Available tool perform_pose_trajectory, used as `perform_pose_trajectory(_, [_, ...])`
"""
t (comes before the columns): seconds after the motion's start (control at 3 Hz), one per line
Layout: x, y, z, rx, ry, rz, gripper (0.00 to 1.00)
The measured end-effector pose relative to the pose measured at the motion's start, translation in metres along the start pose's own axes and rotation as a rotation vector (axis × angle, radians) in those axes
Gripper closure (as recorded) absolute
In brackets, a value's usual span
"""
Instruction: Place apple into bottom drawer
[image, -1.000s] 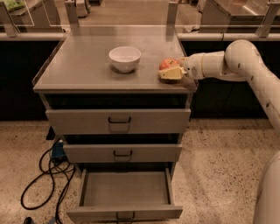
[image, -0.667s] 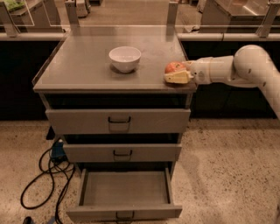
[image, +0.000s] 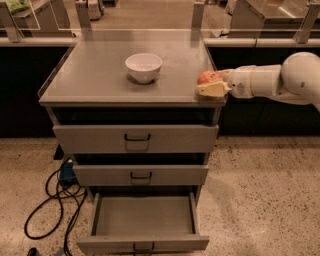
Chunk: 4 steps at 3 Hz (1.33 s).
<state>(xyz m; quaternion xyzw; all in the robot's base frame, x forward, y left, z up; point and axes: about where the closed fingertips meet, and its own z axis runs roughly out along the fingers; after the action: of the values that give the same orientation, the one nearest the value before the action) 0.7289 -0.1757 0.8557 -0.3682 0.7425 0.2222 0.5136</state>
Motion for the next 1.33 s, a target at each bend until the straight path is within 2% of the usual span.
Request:
perform_pose_trajectory(0.33, [0.021,0.007,-0.046,0.063,0.026,0.017,1.00])
perform_pose_trajectory(0.67, [0.021,0.007,-0.046,0.063,0.026,0.017,1.00])
perform_pose_trajectory(1.0, [0.024,0.033,-0.064,0.069,0.013,0.009,1.00])
perform_pose_trajectory(1.33, [-0.005,0.095,-0.103,0.107,-0.043,-0.035,1.00])
